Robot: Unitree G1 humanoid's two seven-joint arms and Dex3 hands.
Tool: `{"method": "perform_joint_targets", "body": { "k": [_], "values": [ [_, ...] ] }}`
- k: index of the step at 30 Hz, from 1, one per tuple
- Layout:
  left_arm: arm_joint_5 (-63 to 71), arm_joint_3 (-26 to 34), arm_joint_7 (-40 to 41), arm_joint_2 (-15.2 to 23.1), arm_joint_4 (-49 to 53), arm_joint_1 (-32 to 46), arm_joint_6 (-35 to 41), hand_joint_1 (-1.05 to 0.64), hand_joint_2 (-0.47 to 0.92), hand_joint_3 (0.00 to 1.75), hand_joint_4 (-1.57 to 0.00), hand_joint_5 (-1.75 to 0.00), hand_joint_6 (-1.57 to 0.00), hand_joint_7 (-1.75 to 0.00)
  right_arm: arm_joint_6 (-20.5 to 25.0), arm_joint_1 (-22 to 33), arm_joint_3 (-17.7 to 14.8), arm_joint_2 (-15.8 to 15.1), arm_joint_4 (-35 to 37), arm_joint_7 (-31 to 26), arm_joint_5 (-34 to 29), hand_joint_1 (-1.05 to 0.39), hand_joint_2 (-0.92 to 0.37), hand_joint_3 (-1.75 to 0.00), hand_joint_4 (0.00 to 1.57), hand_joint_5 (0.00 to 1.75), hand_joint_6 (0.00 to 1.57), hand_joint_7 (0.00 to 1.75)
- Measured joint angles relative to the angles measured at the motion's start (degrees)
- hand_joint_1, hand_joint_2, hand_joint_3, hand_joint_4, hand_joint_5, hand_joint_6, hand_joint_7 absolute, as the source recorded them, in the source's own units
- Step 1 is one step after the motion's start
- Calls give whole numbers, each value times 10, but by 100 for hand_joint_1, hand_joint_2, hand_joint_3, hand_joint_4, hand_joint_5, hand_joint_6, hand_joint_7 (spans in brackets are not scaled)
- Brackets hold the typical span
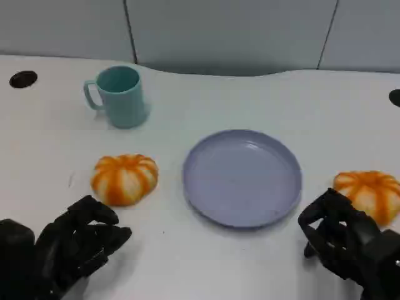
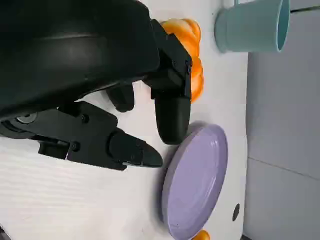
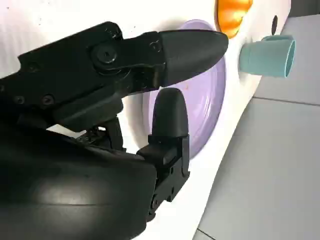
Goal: Grasp the bread from the table and place it into the plate.
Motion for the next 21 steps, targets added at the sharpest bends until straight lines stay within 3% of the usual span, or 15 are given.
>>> {"method": "perform_joint_targets", "body": {
  "k": [21],
  "values": [
    [2,-2,0,0,0,0,-2,-21,92,4,-60,-175,-43,-175,2,0,0,1,0,1,0,-25,-92,-33,59,175,39,175]
  ]
}}
